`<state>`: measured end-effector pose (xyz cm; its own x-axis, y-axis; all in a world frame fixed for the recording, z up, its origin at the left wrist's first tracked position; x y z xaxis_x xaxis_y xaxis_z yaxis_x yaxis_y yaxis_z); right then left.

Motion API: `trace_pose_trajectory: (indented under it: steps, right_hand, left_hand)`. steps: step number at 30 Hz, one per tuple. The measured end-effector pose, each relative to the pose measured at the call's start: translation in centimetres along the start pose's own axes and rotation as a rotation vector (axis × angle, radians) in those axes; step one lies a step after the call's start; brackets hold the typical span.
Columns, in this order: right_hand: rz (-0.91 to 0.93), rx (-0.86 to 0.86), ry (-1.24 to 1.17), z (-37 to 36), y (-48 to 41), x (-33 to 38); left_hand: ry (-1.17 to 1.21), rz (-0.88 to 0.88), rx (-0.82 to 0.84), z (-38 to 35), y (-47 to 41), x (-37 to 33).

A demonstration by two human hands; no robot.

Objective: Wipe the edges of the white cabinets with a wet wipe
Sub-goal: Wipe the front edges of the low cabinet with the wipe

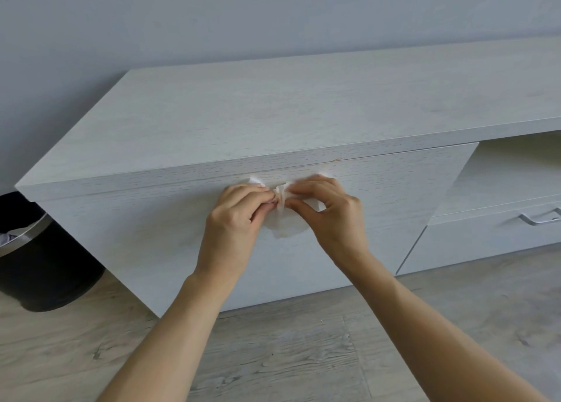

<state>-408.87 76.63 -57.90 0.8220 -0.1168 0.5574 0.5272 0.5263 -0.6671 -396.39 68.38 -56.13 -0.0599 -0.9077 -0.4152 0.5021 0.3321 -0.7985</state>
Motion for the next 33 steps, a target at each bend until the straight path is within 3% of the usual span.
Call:
trace_pose_trajectory:
  steps: [10,24,33]
  right_hand:
    - [-0.003,-0.018,0.027,1.3,0.2,-0.5]
    - [-0.221,-0.020,0.073,-0.1,0.8,-0.2]
    - [-0.241,-0.140,-0.037,1.8,1.2,-1.9]
  left_hand:
    - [-0.024,0.009,-0.060,-0.3,0.5,0.0]
    - [0.130,0.189,-0.132,1.0,0.8,2.0]
    - [0.070,0.094,-0.140,-0.4,0.7,-0.2]
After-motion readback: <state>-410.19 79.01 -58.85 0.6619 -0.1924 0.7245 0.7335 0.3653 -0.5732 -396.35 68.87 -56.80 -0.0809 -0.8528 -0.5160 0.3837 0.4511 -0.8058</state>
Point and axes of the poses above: each hand's wrist, its own y-axis away from the middle knuckle, its own z-axis out of the back of the hand, x = y × z, the point moved 9 cm from there along -y, towards the middle knuckle, and after that the axes turned 13 degrees about y, right-handed, at the moved point
